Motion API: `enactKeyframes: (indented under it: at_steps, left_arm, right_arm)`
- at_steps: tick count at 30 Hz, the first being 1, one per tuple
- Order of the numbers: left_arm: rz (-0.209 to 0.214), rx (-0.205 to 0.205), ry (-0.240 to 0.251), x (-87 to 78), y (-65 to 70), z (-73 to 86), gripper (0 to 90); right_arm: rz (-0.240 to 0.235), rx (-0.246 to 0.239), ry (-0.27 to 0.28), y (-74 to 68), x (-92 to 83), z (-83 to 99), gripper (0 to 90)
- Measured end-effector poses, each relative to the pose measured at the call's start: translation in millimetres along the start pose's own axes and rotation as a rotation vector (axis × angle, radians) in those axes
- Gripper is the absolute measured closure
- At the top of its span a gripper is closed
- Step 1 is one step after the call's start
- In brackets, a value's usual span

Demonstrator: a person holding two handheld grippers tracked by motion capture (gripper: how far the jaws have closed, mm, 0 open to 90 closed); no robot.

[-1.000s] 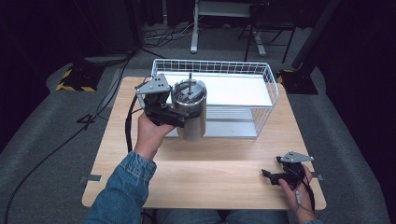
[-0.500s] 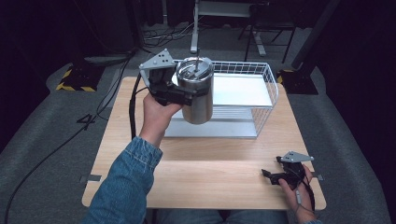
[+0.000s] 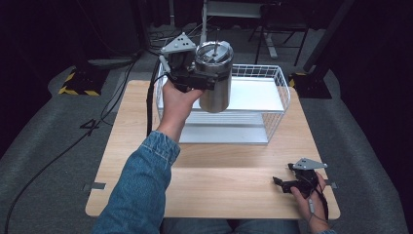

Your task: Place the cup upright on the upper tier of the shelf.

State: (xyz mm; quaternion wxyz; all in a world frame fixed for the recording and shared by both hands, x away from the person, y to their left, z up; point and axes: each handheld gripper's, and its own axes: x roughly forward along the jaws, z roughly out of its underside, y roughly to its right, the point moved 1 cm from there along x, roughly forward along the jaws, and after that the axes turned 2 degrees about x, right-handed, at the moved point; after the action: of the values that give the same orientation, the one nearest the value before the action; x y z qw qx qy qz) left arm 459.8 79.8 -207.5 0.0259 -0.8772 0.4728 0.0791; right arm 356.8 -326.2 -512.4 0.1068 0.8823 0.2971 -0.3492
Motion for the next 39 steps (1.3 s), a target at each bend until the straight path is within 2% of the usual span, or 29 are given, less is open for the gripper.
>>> enactKeyframes:
  at_steps: [1, 3, 5, 10, 20, 22, 23, 33, 39]
  left_arm:
    - [0.0, 0.0, 0.0, 0.0, 0.0, 0.0, 3.4]
    - [-0.039, 0.023, 0.0, 7.9, -1.8, -1.3, 3.4]
    - [-0.057, 0.029, 0.009, 12.8, -3.5, -1.6, 3.4]
    - [-0.07, 0.005, 0.018, 25.8, -11.5, 2.1, 3.4]
    - [-0.153, -0.027, 0.003, 50.4, -24.0, 18.3, 3.4]
    - [-0.165, -0.028, 0.005, 51.8, -24.0, 19.9, 3.5]
    - [-0.184, -0.037, 0.015, 55.2, -25.1, 22.6, 3.4]
    - [-0.209, -0.036, -0.023, 69.3, -26.0, 33.3, 3.5]
    - [-0.223, -0.016, -0.032, 74.8, -23.0, 33.3, 3.4]
  right_arm:
    - [0.0, 0.0, 0.0, 0.0, 0.0, 0.0, 11.8]
    - [0.001, 0.0, 0.0, -0.1, -0.1, 0.0, 12.0]
    - [0.0, 0.001, 0.002, -0.2, -0.1, 0.0, 12.3]
    - [-0.001, 0.001, 0.003, -0.3, -0.1, 0.0, 12.5]
    - [-0.003, -0.003, 0.006, -0.5, -0.2, 0.0, 13.3]
    - [-0.003, -0.002, 0.006, -0.5, -0.2, 0.0, 13.3]
    - [-0.003, -0.003, 0.006, -0.5, -0.2, 0.0, 13.4]
    - [-0.004, -0.003, 0.007, -0.5, -0.2, 0.0, 13.5]
    - [-0.004, -0.002, 0.006, -0.6, -0.4, 0.0, 13.7]
